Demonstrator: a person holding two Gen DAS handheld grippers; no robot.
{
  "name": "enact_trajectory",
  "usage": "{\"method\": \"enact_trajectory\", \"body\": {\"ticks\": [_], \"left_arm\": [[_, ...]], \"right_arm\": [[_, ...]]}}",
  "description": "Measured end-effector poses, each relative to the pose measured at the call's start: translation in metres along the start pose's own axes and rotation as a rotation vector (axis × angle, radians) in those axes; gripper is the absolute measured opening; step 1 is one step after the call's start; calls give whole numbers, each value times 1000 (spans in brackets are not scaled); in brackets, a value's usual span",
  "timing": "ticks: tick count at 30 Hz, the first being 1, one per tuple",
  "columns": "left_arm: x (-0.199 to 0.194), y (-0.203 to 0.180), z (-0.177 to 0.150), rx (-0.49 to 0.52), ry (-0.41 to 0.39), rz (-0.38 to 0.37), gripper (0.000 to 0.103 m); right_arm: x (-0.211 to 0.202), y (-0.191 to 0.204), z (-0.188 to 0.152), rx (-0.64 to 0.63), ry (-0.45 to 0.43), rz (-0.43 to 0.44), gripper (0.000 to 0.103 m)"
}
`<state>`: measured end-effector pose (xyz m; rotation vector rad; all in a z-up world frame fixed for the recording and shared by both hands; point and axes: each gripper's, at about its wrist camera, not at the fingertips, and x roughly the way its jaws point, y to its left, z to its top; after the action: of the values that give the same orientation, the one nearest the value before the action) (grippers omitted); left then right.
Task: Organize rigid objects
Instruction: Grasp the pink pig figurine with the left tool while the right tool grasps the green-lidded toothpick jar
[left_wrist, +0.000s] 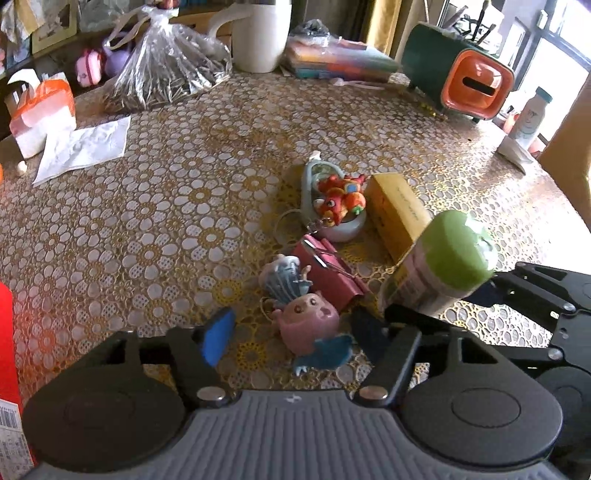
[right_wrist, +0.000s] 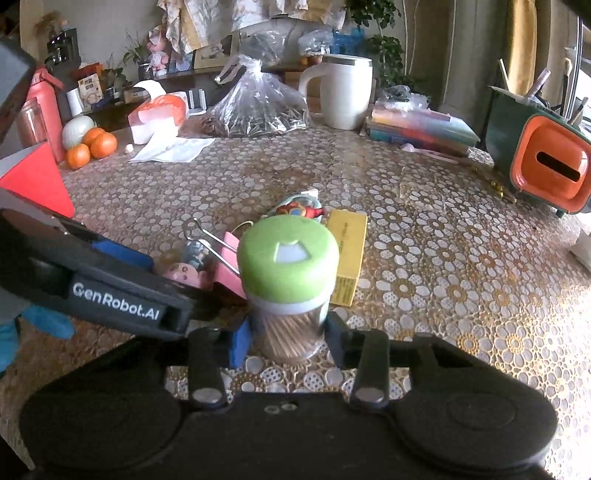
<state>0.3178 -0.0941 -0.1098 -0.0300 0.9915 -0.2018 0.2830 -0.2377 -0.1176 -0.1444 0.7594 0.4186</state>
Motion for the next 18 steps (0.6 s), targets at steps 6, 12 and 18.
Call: {"method": "enact_trajectory", "body": {"ticks": [6,12,18], "left_arm": [[-6,-5,0,14,-16,-16,43],[-8,4,1,-22,-8,-17,38],[-16,13,-5,-49,-6,-17,38]], "right_arm": [[0,0,-1,21,-4,-14,41],[-5,0,-3,44,3,-32,41],[-16,0,-6,71,5,-35,41]]}}
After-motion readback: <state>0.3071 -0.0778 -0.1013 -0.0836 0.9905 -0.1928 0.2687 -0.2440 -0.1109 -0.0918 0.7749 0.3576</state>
